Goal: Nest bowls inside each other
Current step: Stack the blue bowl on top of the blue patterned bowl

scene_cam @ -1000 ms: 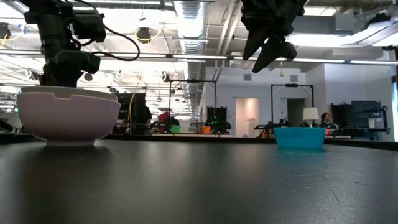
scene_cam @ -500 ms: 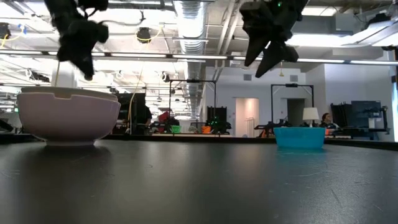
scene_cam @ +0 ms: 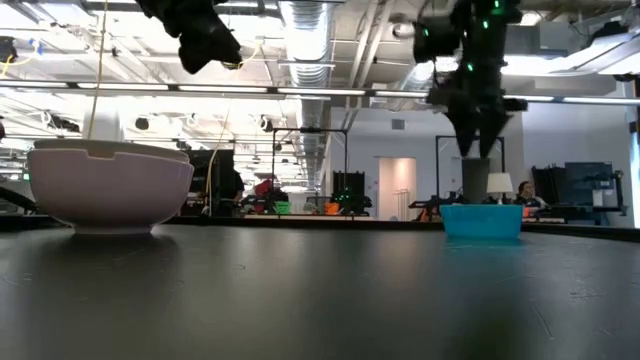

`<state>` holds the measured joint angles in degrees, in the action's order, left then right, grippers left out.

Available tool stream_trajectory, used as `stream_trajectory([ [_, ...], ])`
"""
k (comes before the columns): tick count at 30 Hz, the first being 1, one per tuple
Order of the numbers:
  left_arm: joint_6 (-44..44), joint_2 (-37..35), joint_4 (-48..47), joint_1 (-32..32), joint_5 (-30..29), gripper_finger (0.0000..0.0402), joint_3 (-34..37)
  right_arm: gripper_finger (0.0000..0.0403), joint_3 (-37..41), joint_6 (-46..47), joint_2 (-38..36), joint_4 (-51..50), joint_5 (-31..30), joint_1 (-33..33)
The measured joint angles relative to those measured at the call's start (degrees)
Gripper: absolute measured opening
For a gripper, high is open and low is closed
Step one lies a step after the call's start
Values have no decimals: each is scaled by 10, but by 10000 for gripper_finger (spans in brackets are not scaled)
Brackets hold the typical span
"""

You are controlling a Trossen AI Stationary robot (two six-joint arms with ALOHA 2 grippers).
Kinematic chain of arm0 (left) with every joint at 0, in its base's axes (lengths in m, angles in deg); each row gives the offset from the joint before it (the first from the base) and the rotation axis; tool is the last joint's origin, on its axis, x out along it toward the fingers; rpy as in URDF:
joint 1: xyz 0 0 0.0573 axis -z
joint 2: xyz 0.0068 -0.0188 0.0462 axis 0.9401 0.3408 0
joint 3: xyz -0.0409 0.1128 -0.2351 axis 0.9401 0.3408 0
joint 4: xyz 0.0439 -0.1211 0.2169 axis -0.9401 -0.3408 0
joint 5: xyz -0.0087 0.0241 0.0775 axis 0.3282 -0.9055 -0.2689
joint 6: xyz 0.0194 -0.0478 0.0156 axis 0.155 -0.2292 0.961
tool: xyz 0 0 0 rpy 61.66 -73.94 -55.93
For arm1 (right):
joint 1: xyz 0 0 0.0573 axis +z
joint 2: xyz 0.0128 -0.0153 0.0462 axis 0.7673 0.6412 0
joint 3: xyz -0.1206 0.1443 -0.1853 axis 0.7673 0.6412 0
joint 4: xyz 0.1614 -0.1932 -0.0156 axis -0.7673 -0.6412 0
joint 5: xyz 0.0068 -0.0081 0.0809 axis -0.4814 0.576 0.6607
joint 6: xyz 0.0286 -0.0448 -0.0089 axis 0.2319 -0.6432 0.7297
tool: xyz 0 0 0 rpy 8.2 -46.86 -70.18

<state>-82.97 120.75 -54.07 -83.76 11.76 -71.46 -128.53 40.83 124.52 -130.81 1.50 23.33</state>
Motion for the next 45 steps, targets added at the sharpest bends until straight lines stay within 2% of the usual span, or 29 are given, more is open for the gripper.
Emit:
stream_trajectory([
  [3, 9, 16, 2, 26, -11, 100, 0, 218, 39, -31, -1, 8, 15, -43],
  [8, 10, 37, 5, 50, -12, 100, 0, 218, 120, -81, -1, 78, 59, -97],
  [18, 10, 48, 20, 61, -13, 100, 0, 207, 218, -97, -1, 191, 124, -123],
  [22, 10, 49, 20, 61, -13, 100, 0, 160, 235, -84, -1, 224, 146, -123],
  [25, 25, 47, 20, 61, -9, 100, 0, 100, 236, -76, -1, 234, 153, -123],
  [29, 104, 12, 25, 52, -31, 90, 0, 16, 233, -74, -1, 234, 162, -122],
  [32, 155, -21, 28, 23, -75, 78, 0, 13, 217, -53, -1, 237, 183, -109],
  [35, 194, -54, 43, -28, -74, 62, 0, 9, 186, -22, -1, 249, 190, -77],
  [40, 233, -88, 57, -148, -23, 30, 0, 4, 126, 55, -1, 333, 193, 0],
  [45, 240, -96, 90, -279, 74, 3, 38, 2, 84, 140, 1, 469, 156, 85],
])
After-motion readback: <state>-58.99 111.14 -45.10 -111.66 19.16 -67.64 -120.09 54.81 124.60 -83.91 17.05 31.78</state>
